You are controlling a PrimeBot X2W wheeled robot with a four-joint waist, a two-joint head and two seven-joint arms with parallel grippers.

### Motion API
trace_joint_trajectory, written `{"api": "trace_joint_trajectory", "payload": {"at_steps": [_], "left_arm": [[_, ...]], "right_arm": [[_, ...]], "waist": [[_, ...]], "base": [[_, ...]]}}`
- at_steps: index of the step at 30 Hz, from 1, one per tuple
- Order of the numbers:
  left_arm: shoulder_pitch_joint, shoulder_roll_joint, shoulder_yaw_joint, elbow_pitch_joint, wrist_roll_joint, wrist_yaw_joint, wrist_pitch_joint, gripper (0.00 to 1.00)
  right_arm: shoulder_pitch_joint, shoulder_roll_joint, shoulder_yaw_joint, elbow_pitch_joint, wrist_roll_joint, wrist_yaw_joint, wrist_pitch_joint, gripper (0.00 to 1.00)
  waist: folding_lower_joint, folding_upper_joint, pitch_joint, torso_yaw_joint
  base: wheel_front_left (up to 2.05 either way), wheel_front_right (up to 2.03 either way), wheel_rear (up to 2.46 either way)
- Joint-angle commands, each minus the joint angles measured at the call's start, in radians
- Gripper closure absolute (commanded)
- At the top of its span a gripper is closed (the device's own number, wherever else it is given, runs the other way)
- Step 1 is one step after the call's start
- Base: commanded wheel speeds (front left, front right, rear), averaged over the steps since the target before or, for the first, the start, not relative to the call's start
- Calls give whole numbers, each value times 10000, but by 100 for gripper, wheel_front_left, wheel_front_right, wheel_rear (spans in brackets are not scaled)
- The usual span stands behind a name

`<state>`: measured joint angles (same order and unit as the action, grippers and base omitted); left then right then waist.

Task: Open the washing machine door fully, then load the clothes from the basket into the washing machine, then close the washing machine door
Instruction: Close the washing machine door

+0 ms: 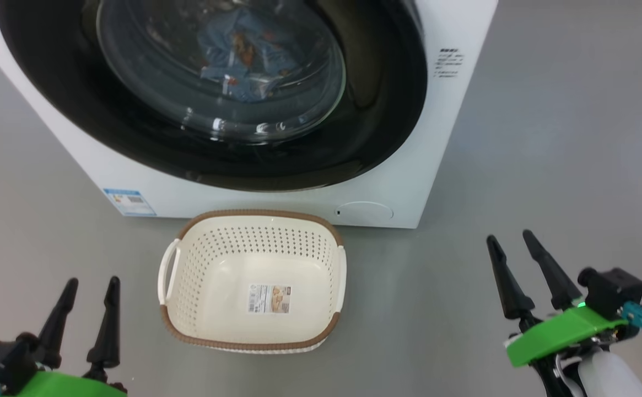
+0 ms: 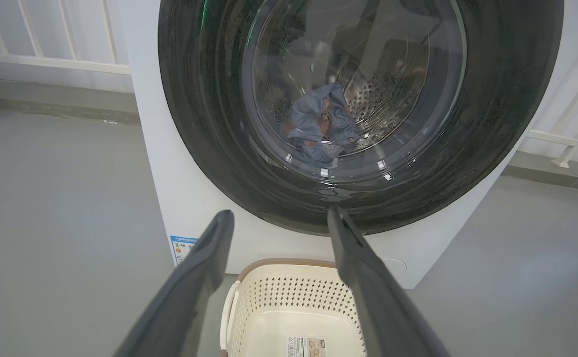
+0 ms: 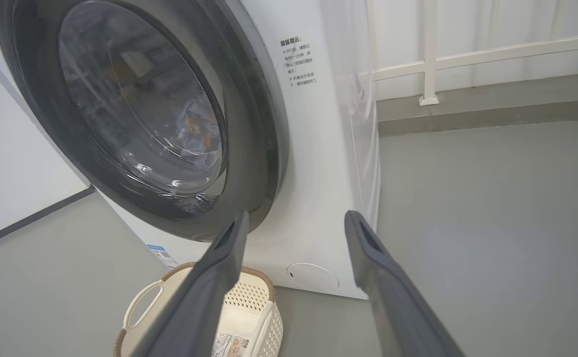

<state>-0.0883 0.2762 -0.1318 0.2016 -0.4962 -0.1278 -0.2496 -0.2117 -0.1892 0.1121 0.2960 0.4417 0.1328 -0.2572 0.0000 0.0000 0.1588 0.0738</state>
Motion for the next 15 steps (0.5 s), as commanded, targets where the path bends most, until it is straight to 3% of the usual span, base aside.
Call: {"api": "trace_joint_trajectory", "payload": {"at_steps": [1, 15], "left_arm": [[-21, 357, 394, -127, -64, -29, -122, 0], [599, 445, 382, -136, -114, -29, -122, 0]], "right_arm": [[227, -49, 121, -332, 50, -21, -46, 0], [1526, -257, -439, -738, 158, -21, -46, 0]], "waist": [[0, 0, -216, -207], [0, 0, -771, -690]], "base": [[0, 0, 0], [0, 0, 0]]}}
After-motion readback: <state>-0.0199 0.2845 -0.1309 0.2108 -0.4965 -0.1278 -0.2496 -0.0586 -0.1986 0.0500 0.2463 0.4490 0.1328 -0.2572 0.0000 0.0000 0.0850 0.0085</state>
